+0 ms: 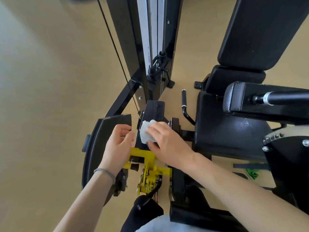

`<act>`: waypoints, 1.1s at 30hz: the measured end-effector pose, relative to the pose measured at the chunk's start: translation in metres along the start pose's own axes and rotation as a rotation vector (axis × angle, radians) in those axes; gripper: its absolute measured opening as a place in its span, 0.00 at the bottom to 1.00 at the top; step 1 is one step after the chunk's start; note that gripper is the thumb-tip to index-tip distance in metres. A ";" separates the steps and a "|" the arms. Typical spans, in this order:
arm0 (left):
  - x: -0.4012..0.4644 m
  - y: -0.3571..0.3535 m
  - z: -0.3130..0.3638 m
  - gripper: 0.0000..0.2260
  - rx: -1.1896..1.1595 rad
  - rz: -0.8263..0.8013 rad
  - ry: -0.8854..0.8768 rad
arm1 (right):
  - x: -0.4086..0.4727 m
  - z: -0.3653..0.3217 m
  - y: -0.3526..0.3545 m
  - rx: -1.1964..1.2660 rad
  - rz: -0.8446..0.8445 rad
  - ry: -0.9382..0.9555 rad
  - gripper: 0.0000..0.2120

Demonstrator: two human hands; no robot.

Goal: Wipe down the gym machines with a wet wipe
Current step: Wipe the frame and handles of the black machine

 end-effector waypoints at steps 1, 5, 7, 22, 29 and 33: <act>0.004 -0.002 -0.006 0.08 0.019 -0.019 0.020 | -0.002 0.002 -0.004 -0.066 0.003 0.025 0.16; 0.020 -0.019 -0.018 0.12 -0.020 -0.110 0.054 | -0.001 0.008 -0.011 -0.169 0.011 -0.057 0.27; 0.027 -0.026 -0.017 0.11 -0.033 -0.094 0.053 | 0.012 0.009 -0.012 -0.138 -0.068 -0.153 0.28; 0.042 -0.030 -0.032 0.13 -0.240 -0.164 0.167 | 0.022 -0.003 0.006 -0.016 -0.221 -0.198 0.22; 0.081 -0.019 -0.009 0.15 0.204 -0.318 -0.426 | 0.030 0.007 0.008 0.504 -0.258 -0.436 0.20; 0.104 -0.033 0.008 0.12 0.760 -0.723 -0.653 | 0.033 0.018 0.003 0.877 -0.032 -0.597 0.22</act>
Point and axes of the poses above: each hand's wrist, its own x-axis towards the middle knuckle, its own y-axis out of the back of the hand, z = x × y, the point moved 2 cm from there along x, towards the middle knuckle, and after that the axes turned 13 degrees about -y, right-handed, at the moved point
